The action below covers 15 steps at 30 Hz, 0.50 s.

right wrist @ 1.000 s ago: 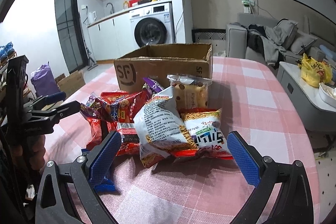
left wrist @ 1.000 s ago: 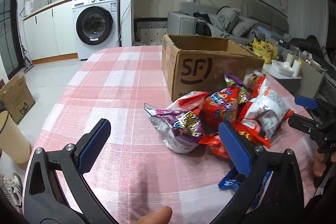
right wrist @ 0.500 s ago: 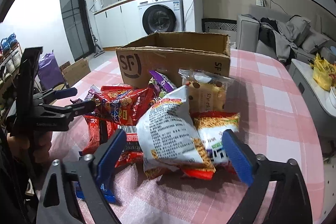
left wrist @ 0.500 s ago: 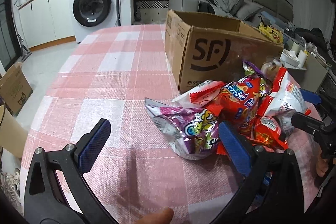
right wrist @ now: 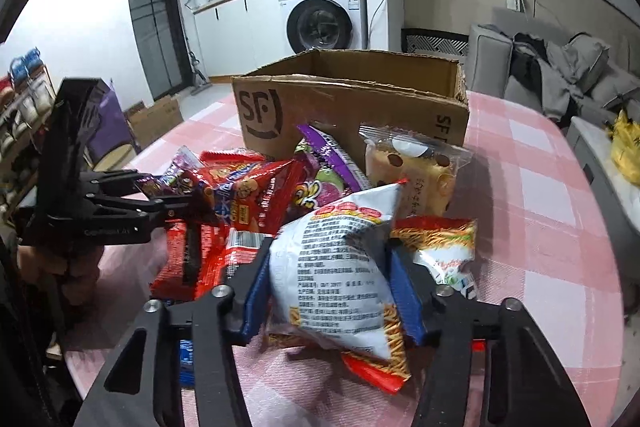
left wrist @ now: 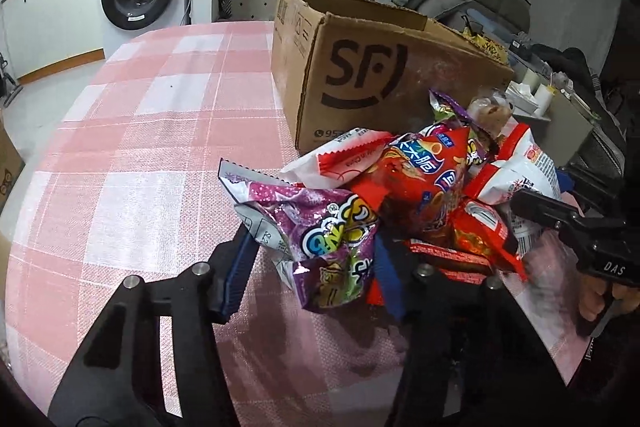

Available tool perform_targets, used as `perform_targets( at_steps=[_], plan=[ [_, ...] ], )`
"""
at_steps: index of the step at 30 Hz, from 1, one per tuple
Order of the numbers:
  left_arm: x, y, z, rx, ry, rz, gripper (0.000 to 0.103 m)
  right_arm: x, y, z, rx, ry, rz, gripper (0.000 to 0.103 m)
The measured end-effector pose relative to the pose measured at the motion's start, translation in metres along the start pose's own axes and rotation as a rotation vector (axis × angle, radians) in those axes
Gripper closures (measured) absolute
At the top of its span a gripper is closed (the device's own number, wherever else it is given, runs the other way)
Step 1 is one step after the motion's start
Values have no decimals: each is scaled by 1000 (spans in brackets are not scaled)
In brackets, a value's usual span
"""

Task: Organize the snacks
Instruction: 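Grasp the purple candy bag with the left tool while the right tool grasps the white noodle-snack bag, then carry both bags over the SF box and open both tools to drop them in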

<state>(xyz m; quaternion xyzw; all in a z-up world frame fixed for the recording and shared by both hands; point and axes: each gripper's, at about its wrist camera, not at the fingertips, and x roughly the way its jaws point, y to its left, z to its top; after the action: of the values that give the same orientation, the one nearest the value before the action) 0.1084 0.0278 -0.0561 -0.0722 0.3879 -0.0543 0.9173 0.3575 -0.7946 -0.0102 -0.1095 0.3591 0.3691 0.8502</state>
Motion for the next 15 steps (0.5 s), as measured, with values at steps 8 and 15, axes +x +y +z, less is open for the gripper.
perform_targets(
  at_steps=[8, 15],
  plan=[
    [-31, 6, -1, -15, -97, -2, 54, -17, -2, -4, 19, -60, 6, 58],
    [-65, -1, 7, -3, -188, -9, 54, -43, -7, -1, 47, -134, 6, 58]
  ],
)
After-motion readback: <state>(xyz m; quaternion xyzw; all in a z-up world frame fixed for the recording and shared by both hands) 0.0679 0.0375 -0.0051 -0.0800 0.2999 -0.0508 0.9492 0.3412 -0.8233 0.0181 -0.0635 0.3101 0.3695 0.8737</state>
